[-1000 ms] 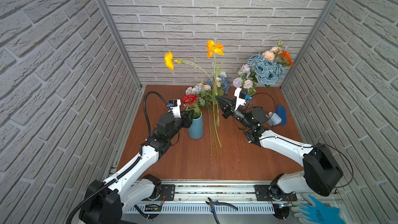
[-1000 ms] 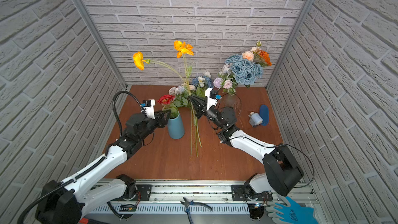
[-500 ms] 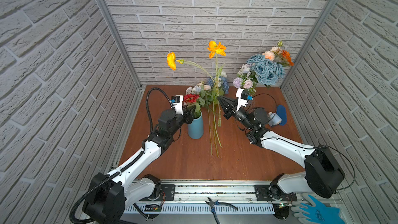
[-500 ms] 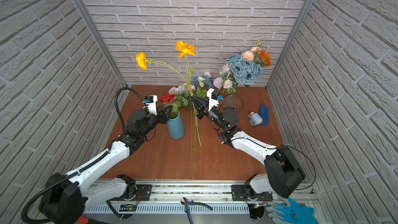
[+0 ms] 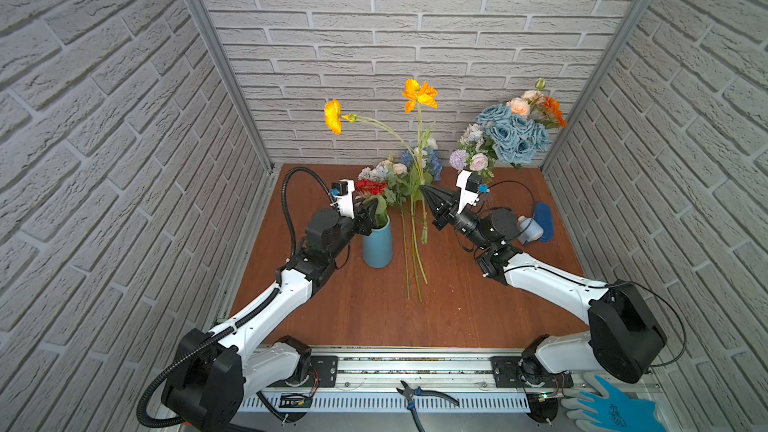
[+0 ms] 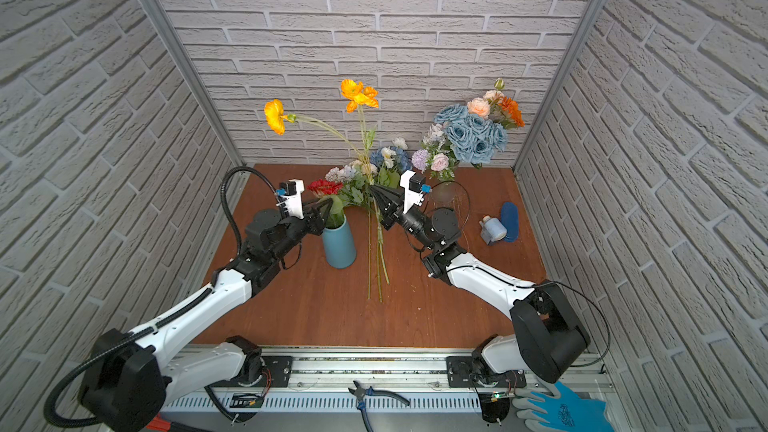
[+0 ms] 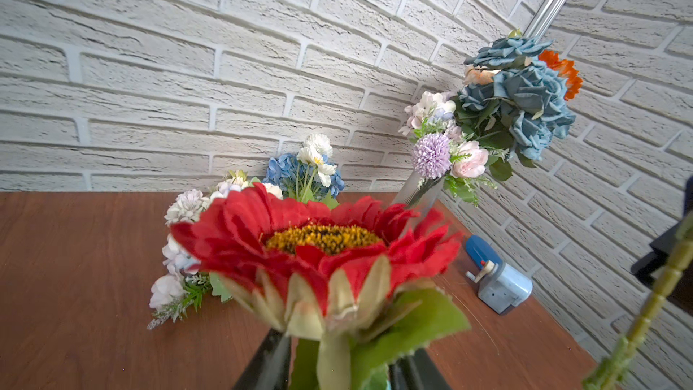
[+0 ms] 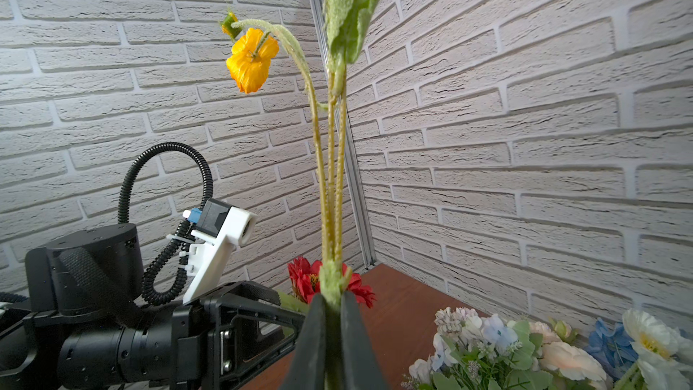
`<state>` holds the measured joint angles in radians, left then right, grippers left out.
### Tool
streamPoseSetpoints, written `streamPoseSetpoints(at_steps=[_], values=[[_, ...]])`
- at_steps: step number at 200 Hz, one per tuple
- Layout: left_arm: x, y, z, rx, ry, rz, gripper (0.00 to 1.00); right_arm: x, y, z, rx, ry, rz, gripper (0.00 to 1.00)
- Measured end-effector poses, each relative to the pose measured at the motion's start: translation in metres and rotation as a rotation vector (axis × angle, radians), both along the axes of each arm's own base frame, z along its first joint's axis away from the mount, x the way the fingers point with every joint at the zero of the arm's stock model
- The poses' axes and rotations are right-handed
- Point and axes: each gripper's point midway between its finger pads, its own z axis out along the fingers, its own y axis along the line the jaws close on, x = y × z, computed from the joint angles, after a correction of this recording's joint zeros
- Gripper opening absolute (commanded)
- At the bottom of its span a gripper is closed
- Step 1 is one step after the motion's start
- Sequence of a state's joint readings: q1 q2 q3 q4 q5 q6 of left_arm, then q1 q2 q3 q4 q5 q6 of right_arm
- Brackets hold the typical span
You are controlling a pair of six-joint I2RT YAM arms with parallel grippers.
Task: Arrange flowers in a vase
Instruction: Adjust the flower in the vase, then place the flower in the vase.
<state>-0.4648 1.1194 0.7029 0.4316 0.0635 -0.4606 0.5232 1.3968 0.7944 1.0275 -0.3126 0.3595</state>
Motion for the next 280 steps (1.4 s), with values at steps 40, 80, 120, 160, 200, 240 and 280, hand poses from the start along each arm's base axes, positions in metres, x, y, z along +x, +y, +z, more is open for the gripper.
streamPoseSetpoints(at_steps=[40,80,120,160,200,240,280], values=[[0.002,0.001,0.024,-0.009,-0.068,0.004,0.4,0.001,-0.001,0.0,-0.001,0.0,-0.001,0.06],[0.002,0.009,0.034,0.007,-0.107,0.026,0.4,-0.001,-0.002,0.002,0.001,-0.004,0.0,0.06],[0.008,0.025,0.044,0.015,-0.136,0.071,0.4,-0.002,0.0,0.009,0.016,-0.018,0.014,0.06],[0.009,0.027,0.044,0.012,-0.136,0.076,0.41,0.011,0.011,0.03,0.108,-0.073,0.056,0.06],[0.01,0.027,0.044,0.009,-0.135,0.078,0.41,0.021,0.029,0.036,0.162,-0.103,0.101,0.06],[0.01,0.029,0.044,0.009,-0.135,0.081,0.41,0.014,0.051,0.05,0.187,-0.157,0.146,0.06],[0.01,0.029,0.042,0.008,-0.132,0.083,0.42,0.015,0.063,0.065,0.205,-0.206,0.165,0.06]])
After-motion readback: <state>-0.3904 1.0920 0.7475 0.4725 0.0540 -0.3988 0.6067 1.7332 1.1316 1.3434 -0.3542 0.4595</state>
